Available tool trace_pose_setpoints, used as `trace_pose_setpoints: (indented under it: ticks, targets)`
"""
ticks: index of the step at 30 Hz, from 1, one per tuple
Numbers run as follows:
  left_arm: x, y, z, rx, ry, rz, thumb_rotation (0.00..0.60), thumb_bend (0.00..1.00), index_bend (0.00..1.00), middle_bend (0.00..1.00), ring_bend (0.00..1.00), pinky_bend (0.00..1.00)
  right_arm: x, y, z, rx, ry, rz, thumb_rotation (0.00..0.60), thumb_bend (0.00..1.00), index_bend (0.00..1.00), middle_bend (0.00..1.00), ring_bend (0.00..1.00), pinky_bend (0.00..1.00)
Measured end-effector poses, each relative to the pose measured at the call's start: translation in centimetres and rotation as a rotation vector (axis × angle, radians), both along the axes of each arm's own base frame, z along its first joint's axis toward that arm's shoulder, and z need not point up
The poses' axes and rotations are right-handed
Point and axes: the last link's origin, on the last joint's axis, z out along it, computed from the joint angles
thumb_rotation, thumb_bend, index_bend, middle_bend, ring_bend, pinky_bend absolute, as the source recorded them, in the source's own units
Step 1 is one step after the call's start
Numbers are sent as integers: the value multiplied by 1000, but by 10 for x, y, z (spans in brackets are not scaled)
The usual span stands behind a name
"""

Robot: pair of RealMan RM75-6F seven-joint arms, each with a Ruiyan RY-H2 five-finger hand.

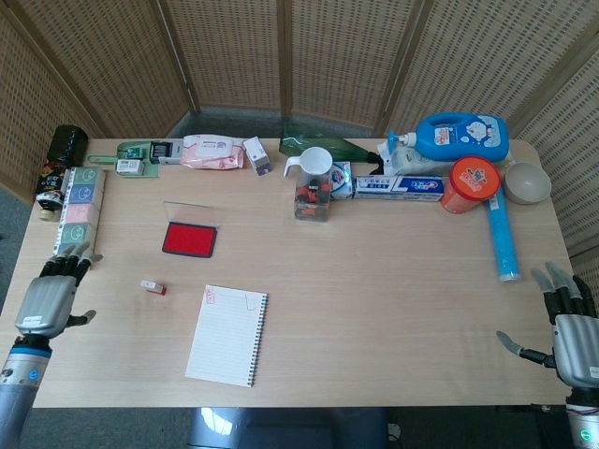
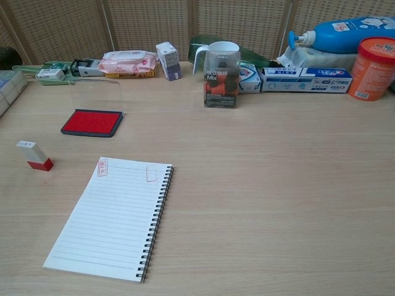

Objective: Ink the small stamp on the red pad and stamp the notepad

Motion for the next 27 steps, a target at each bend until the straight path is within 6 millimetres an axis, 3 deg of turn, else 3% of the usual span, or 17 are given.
trace_pose_setpoints:
  ticks: [11, 27]
  targets:
    - [10, 23, -40, -37, 22, 48, 600, 298, 286, 0, 0, 90, -1, -1, 4, 2, -23, -5, 398, 0, 0, 0, 0, 0]
    - [13, 34, -66, -88, 24, 73, 600, 286, 315, 0, 0, 90, -1, -1, 6, 1, -39, -9, 399, 0, 0, 0, 0, 0]
